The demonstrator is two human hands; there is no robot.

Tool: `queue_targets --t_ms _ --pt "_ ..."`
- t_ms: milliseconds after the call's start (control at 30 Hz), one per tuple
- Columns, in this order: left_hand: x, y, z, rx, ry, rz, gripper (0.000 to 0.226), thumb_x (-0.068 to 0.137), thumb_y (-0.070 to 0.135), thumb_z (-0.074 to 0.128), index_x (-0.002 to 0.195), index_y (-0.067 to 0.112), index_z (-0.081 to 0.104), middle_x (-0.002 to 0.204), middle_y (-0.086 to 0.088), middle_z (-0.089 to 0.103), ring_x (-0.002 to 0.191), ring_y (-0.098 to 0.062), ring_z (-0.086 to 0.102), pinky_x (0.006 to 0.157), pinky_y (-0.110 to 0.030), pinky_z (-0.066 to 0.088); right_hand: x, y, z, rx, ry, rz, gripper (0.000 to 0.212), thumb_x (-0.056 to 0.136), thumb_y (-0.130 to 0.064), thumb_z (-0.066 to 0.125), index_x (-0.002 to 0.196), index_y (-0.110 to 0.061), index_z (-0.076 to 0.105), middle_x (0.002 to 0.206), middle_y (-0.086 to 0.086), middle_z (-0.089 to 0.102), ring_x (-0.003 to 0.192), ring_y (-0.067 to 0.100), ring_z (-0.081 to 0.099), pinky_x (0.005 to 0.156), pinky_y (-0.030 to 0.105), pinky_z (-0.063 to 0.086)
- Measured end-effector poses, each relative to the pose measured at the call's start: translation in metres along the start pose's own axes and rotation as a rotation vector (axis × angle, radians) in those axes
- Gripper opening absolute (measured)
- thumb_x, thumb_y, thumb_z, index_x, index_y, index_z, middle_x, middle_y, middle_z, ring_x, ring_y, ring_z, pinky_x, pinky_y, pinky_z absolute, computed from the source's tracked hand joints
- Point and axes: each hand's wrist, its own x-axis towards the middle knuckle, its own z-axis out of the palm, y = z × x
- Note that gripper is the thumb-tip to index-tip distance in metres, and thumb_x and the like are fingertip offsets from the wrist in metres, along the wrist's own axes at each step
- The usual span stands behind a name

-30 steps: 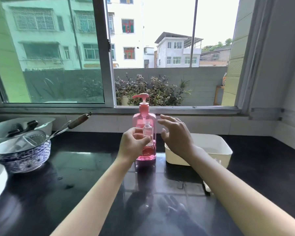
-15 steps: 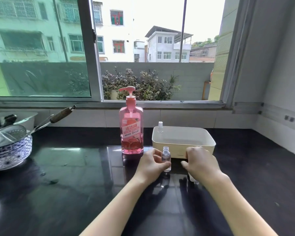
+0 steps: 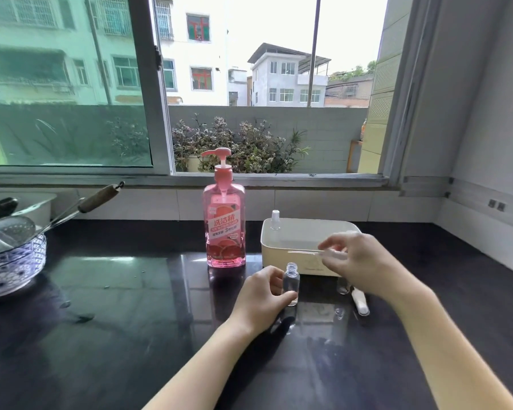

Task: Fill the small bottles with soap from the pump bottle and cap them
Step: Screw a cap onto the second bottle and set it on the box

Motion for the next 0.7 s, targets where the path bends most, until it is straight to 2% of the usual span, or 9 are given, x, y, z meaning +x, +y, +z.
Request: queue_targets --t_ms 100,167,267,333,400,467,533,633,700 --pt "0.001 0.0 0.0 0.004 0.0 -0.001 0.025 0.07 0.024 0.075 0.091 0.016 0.064 0.079 0.003 0.068 0.076 -0.013 0.067 0.077 -0.028 0.056 0.004 -0.007 -0.018 -0.09 -0.104 -0.063 0.022 0.083 -0.026 0.065 0.105 -0.023 0.07 0.096 -0.001 0.06 0.089 0.01 0.057 0.076 0.02 0.04" --pt "0.002 0.0 0.0 0.002 0.005 -0.003 0.025 0.07 0.024 0.076 0.091 0.016 0.065 0.078 0.003 0.068 0.076 -0.014 0.067 0.076 -0.027 0.056 0.006 -0.01 -0.021 -0.137 -0.112 -0.089 0.02 0.082 -0.025 0.067 0.102 -0.022 0.07 0.093 -0.002 0.059 0.088 0.013 0.058 0.075 0.021 0.041" --pt "0.001 0.0 0.0 -0.008 0.006 -0.002 0.025 0.07 0.023 0.076 0.09 0.015 0.065 0.076 0.004 0.068 0.075 -0.013 0.067 0.075 -0.026 0.056 0.009 -0.015 -0.019 -0.202 -0.106 -0.136 0.015 0.08 -0.025 0.068 0.094 -0.02 0.072 0.093 0.001 0.064 0.09 0.018 0.061 0.081 0.029 0.05" --pt "0.001 0.001 0.0 -0.015 0.003 -0.001 0.025 0.07 0.022 0.076 0.09 0.015 0.065 0.076 0.004 0.067 0.075 -0.013 0.067 0.075 -0.025 0.056 0.012 -0.017 -0.016 -0.252 -0.104 -0.15 0.014 0.081 -0.025 0.065 0.093 -0.021 0.072 0.097 0.002 0.067 0.094 0.019 0.062 0.086 0.035 0.051" --pt "0.001 0.0 0.0 -0.018 0.005 -0.001 0.025 0.07 0.022 0.077 0.09 0.015 0.065 0.076 0.003 0.067 0.075 -0.014 0.067 0.075 -0.026 0.056 0.018 -0.02 -0.014 -0.275 -0.108 -0.165 0.014 0.082 -0.025 0.061 0.092 -0.026 0.071 0.096 -0.002 0.063 0.095 0.017 0.06 0.086 0.038 0.051" --pt "0.002 0.0 0.001 -0.016 0.005 0.002 0.025 0.069 0.022 0.077 0.09 0.015 0.066 0.077 0.002 0.068 0.075 -0.014 0.068 0.076 -0.027 0.056 0.025 -0.026 -0.012 -0.295 -0.123 -0.203 0.017 0.08 -0.027 0.058 0.09 -0.031 0.07 0.092 -0.009 0.057 0.092 0.014 0.057 0.083 0.04 0.053" --pt "0.002 -0.001 0.001 -0.012 0.009 0.002 0.026 0.069 0.023 0.077 0.091 0.014 0.066 0.078 0.001 0.068 0.075 -0.014 0.067 0.076 -0.027 0.057 0.031 -0.035 -0.007 -0.315 -0.198 -0.244 0.02 0.08 -0.026 0.057 0.092 -0.033 0.071 0.095 -0.01 0.059 0.09 0.015 0.059 0.08 0.031 0.052" --pt "0.002 -0.002 0.001 -0.024 0.009 -0.002 0.027 0.068 0.023 0.078 0.091 0.014 0.067 0.075 0.003 0.067 0.073 -0.012 0.067 0.076 -0.027 0.057 0.041 -0.049 0.001 -0.472 -0.372 -0.302 0.024 0.085 -0.015 0.06 0.105 -0.023 0.07 0.105 -0.001 0.064 0.085 0.02 0.061 0.052 0.012 0.041" --pt "0.002 -0.002 0.001 -0.029 0.003 -0.004 0.026 0.068 0.024 0.077 0.091 0.015 0.069 0.075 0.003 0.068 0.074 -0.012 0.068 0.077 -0.028 0.057 0.047 -0.054 0.003 -0.523 -0.459 -0.317 0.025 0.082 -0.011 0.064 0.105 -0.019 0.07 0.098 0.0 0.065 0.073 0.018 0.059 0.046 0.01 0.04"
